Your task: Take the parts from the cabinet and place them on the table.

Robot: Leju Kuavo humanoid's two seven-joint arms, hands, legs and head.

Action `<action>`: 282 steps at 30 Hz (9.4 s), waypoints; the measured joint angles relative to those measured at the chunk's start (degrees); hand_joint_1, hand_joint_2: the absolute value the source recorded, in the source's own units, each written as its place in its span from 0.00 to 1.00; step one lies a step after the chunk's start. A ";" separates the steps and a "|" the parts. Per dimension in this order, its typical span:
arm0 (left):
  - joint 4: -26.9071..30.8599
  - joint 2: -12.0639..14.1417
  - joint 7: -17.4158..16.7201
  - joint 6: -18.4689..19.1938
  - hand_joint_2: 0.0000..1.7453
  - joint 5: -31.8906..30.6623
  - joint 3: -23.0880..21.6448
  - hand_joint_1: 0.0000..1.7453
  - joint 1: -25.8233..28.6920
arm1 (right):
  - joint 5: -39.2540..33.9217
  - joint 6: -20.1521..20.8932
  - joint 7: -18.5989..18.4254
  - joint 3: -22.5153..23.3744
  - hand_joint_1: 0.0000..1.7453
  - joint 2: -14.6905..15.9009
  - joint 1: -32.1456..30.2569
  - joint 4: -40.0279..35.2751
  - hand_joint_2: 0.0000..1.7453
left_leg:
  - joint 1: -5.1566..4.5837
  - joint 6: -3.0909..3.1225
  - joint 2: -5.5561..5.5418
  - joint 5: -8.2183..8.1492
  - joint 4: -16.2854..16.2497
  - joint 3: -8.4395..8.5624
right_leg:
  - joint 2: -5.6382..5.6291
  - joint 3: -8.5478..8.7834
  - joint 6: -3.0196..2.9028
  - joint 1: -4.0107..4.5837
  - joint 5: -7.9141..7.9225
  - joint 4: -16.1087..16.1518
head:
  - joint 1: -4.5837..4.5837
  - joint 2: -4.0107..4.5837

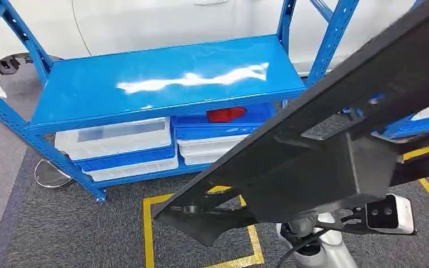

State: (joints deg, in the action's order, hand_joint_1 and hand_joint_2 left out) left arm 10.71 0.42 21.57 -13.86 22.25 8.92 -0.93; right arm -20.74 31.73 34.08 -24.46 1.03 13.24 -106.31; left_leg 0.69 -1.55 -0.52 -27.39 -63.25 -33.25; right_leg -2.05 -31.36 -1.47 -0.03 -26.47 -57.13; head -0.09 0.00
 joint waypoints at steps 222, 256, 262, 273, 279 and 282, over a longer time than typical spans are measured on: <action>-0.20 0.35 -11.30 3.80 1.00 -8.30 -0.02 0.00 -0.52 | 15.56 -16.70 5.84 5.16 1.00 5.77 -4.41 -1.00 1.00 | 0.05 1.33 -2.17 0.82 6.12 1.46 | -5.84 -2.24 2.22 -0.39 0.99 -0.05 | 0.24 0.00; -0.20 -0.22 -11.85 3.69 1.00 -7.98 1.16 0.00 -0.33 | 14.27 -14.60 5.84 5.68 1.00 5.51 -2.10 1.73 1.00 | 0.37 2.31 0.77 0.92 6.89 1.98 | 0.63 -6.64 3.22 -0.39 -3.89 -8.73 | 1.13 0.00; -0.20 -0.37 -11.85 4.35 1.00 -8.19 1.18 0.00 -0.39 | 14.33 -14.58 5.84 5.77 1.00 5.51 -2.13 2.03 1.00 | 0.18 2.08 4.50 0.36 6.54 2.10 | 3.03 -5.08 3.36 -0.70 -0.52 -6.61 | 1.20 0.00; -0.20 -0.61 -12.20 4.57 1.00 -8.32 1.18 0.00 -0.38 | 14.49 -14.38 5.81 5.77 1.00 5.42 -1.42 2.12 1.00 | 0.11 -0.85 1.06 -8.99 -10.08 -4.57 | 0.98 -1.85 0.33 -0.42 1.49 0.70 | 0.68 0.00; -0.20 -0.57 -12.33 4.79 1.00 -8.63 1.18 0.00 -0.23 | 14.59 -14.73 5.66 5.75 1.00 5.42 -1.44 2.32 1.00 | 0.25 0.57 -4.13 0.26 5.23 1.60 | -3.50 -1.81 0.75 -0.27 1.24 -0.04 | 0.66 0.00; -0.20 -0.59 -12.35 4.76 1.00 -8.89 1.18 0.00 -0.71 | 14.92 -15.01 5.68 5.70 1.00 5.42 -1.60 2.34 1.00 | -0.11 1.02 -3.00 0.12 5.91 1.77 | -5.19 -2.59 2.02 -0.74 1.55 -0.17 | 0.57 0.00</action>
State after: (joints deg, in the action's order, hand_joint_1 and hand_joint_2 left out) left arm 10.51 -0.17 9.22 -9.09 13.35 10.10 -1.64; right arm -5.81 16.72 39.76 -18.75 6.45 11.64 -103.97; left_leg 0.57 -0.54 -3.51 -27.27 -57.34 -31.48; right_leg -7.23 -33.95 0.55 -0.77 -24.92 -57.30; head 0.48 0.00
